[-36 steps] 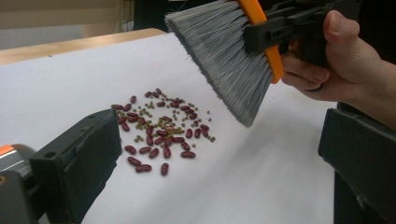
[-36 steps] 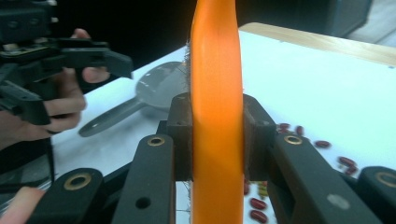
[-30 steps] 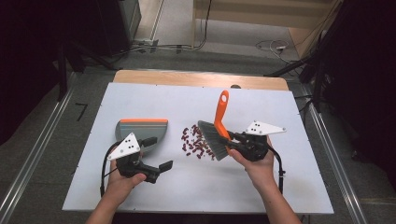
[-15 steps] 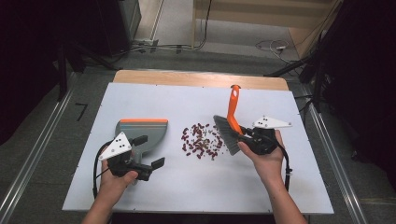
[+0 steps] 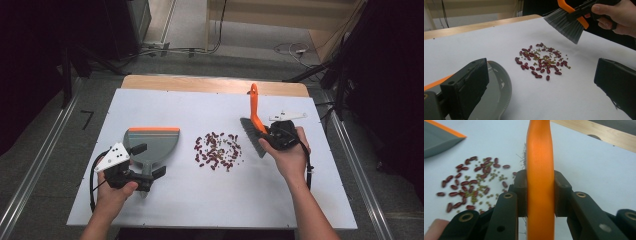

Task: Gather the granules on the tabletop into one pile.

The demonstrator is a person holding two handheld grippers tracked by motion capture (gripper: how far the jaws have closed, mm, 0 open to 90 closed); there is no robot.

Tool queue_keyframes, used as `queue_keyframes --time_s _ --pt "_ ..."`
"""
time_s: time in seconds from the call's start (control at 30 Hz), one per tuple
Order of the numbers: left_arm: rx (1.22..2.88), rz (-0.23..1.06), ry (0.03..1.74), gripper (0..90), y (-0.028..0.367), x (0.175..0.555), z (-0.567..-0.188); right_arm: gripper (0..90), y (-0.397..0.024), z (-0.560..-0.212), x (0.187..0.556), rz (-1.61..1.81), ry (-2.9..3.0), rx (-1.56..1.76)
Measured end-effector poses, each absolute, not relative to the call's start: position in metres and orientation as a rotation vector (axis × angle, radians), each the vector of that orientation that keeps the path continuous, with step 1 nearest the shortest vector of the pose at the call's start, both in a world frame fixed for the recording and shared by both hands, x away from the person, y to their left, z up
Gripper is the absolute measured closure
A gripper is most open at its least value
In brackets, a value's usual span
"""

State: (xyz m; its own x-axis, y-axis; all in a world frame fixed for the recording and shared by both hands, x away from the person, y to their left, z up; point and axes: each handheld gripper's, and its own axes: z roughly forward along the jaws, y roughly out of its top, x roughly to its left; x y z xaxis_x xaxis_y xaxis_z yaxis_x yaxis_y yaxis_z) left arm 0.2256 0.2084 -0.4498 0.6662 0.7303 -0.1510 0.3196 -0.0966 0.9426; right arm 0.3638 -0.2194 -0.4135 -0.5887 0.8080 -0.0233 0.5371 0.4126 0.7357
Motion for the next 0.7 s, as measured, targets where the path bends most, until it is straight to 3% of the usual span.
queue_keyframes --time_s 0.7 --pt "1.691 0.42 0.867 0.1 0.208 0.226 -0.453 68.8 -0.178 -0.43 0.421 0.638 2.388 1.09"
